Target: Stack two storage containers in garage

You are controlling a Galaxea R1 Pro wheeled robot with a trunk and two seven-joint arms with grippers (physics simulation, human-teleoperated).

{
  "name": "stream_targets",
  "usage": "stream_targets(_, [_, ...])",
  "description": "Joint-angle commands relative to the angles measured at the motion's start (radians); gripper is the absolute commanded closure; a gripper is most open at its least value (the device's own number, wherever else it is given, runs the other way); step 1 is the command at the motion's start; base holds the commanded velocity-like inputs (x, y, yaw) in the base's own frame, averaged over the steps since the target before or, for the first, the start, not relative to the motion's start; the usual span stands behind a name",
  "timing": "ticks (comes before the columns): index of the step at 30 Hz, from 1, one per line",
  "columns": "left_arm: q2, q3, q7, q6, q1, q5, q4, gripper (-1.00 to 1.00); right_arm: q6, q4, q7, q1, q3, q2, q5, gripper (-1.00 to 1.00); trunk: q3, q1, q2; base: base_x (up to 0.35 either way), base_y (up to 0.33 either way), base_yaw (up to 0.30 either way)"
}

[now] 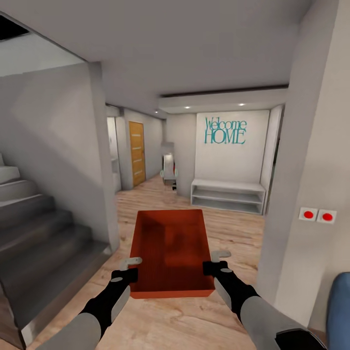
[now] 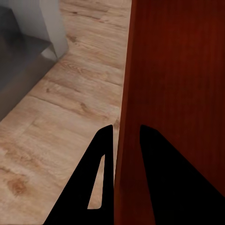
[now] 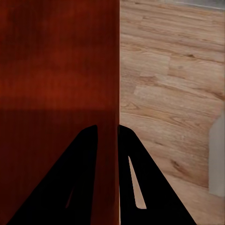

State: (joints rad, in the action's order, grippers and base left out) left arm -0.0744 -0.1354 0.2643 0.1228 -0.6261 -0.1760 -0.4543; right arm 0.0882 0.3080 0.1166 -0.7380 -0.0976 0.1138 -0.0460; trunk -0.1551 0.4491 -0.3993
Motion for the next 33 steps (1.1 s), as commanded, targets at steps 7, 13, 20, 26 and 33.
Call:
stream_targets(7, [0.063,0.054,0.013,0.006,0.000,-0.014,0.000,1.00,-0.027,0.005,0.005,-0.001,-0.002,-0.003,0.005,1.00,0.000,0.001,-0.001,0.325,0.000,0.000])
stream_targets(13, [0.064,0.054,0.013,0.006,0.000,-0.014,0.000,1.00,-0.026,0.005,0.005,0.000,-0.002,-0.003,0.005,1.00,0.000,0.001,-0.001,0.324,0.000,0.000])
stream_targets(20, [0.064,0.054,0.014,0.006,0.000,-0.014,0.000,1.00,-0.025,0.005,0.005,0.000,-0.002,-0.003,0.005,1.00,0.000,0.001,-0.001,0.325,0.000,0.000])
stream_targets(26, [0.064,0.054,0.013,0.006,0.000,-0.014,0.000,1.00,-0.025,0.005,0.005,0.000,-0.002,-0.003,0.005,1.00,0.000,0.001,-0.001,0.325,0.000,0.000])
stream_targets(33, [0.064,0.054,0.013,0.006,0.000,-0.014,0.000,1.00,-0.027,0.005,0.005,0.000,-0.002,-0.004,0.005,1.00,0.000,0.001,-0.001,0.325,0.000,0.000])
